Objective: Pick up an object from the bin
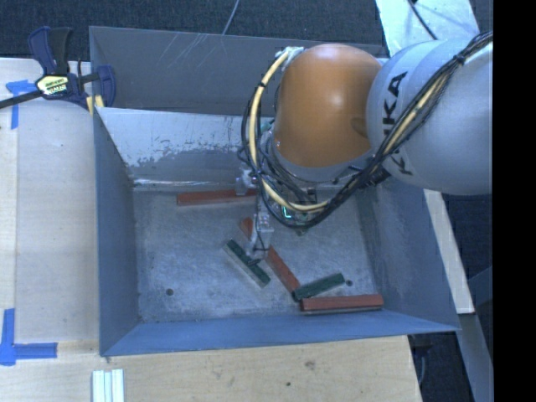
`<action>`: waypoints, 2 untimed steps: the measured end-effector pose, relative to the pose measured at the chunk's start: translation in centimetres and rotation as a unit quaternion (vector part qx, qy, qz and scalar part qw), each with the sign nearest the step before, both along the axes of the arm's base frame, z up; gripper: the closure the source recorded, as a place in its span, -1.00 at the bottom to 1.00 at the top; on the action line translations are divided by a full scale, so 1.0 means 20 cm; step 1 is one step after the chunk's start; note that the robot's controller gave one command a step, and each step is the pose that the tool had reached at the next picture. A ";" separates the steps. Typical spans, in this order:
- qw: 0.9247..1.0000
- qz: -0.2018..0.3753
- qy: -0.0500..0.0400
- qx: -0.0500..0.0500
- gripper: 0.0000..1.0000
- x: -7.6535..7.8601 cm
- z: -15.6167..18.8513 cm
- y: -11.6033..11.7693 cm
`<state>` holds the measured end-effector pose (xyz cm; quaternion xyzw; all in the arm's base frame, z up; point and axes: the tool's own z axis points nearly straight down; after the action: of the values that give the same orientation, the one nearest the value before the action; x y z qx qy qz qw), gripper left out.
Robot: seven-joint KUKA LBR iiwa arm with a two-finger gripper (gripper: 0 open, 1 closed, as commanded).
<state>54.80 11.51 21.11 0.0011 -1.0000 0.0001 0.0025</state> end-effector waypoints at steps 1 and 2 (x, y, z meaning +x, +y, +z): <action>1.000 -0.001 -0.004 0.000 -1.00 0.01 0.02 0.00; 0.999 -0.050 -0.006 0.001 -1.00 0.00 -0.36 -0.10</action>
Offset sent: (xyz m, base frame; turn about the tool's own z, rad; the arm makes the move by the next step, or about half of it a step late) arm -0.0038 -0.0378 -0.1411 0.1866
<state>54.78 9.49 13.89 -0.0487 -0.9988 -0.0007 -0.0030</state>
